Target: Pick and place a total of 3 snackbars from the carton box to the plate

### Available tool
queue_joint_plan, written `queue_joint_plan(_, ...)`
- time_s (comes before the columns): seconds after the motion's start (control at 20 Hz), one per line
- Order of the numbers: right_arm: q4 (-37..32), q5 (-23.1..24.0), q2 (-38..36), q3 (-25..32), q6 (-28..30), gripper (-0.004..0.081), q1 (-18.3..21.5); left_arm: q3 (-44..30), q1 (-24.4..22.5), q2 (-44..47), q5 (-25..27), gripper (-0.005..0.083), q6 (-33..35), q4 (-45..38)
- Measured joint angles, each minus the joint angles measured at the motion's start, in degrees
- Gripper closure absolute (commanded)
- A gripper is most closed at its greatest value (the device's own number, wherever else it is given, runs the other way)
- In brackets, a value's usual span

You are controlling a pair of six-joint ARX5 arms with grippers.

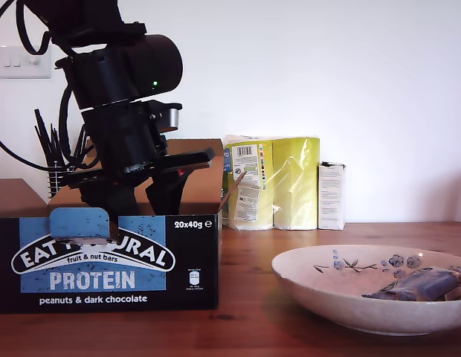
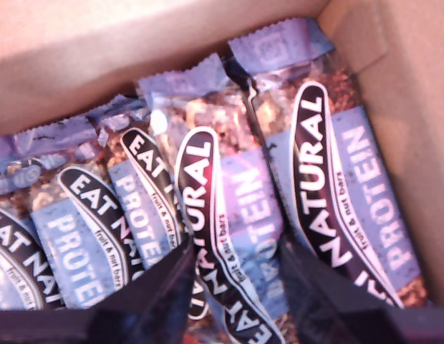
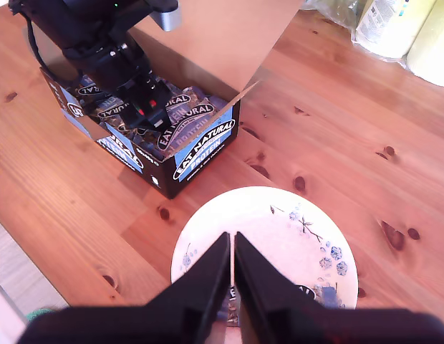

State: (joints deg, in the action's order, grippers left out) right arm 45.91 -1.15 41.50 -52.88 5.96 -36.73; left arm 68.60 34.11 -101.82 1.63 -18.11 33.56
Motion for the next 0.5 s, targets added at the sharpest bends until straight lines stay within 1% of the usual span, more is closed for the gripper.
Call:
queue_joint_plan(0.4, 0.0, 0.0, 0.0, 0.0, 0.0, 0.0783, 0.0, 0.4, 0.7, 0.4, 8.0, 0.0352, 0.2, 2.6)
queue_joint_plan(0.5, 0.0, -0.5, 0.0, 0.0, 0.0, 0.0783, 0.0, 0.4, 0.6, 0.5, 9.1, 0.0362, 0.2, 3.3)
